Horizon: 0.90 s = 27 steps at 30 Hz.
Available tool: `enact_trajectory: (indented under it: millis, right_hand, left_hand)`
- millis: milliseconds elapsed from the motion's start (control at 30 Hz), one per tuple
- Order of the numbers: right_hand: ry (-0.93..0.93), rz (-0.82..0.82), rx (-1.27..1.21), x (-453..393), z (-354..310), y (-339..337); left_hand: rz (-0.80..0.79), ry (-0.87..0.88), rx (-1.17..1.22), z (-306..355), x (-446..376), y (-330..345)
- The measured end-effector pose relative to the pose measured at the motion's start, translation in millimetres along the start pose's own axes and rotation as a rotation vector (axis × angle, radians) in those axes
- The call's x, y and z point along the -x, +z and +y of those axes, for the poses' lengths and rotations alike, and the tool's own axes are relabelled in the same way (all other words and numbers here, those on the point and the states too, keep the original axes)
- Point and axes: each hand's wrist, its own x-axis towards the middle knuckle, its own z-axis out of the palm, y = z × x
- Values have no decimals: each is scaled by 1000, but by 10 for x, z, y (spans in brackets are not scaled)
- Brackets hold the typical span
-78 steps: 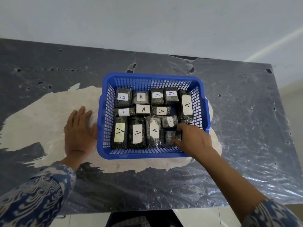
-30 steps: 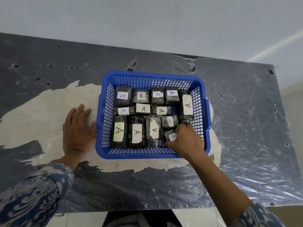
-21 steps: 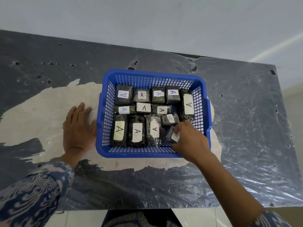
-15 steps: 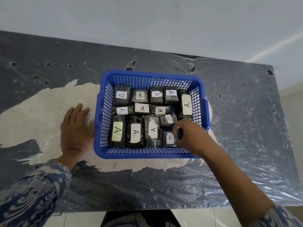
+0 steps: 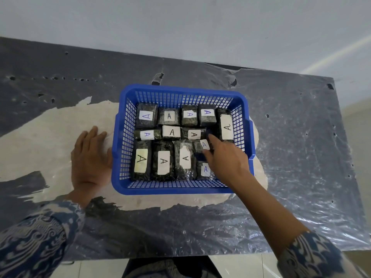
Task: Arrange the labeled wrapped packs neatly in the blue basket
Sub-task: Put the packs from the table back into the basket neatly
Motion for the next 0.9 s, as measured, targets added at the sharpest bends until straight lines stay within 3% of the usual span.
enact_trajectory:
  millis: [367, 433, 500, 600, 667, 767, 900]
  right_hand:
    - [56, -158, -69, -3, -12, -40]
    - [75, -157, -174, 65, 50, -182]
    - [139, 5, -265, 145, 220, -430]
    - [220, 262, -116, 273, 531, -801]
    - [198, 174, 32, 342, 548, -831]
    - [116, -106, 252, 409, 306, -561]
    - [87, -227, 360, 333, 110, -242]
  left_hand:
    - [-4, -13, -19, -34, -3, 44]
    - [-8, -21, -12, -24, -5, 36]
    - [-4, -23, -10, -9, -11, 25]
    - [1, -14, 11, 17, 1, -12]
    - [-12, -15, 14, 24, 20, -43]
    - [-35, 18, 6, 22, 15, -71]
    - [-29, 13, 22, 75, 24, -113]
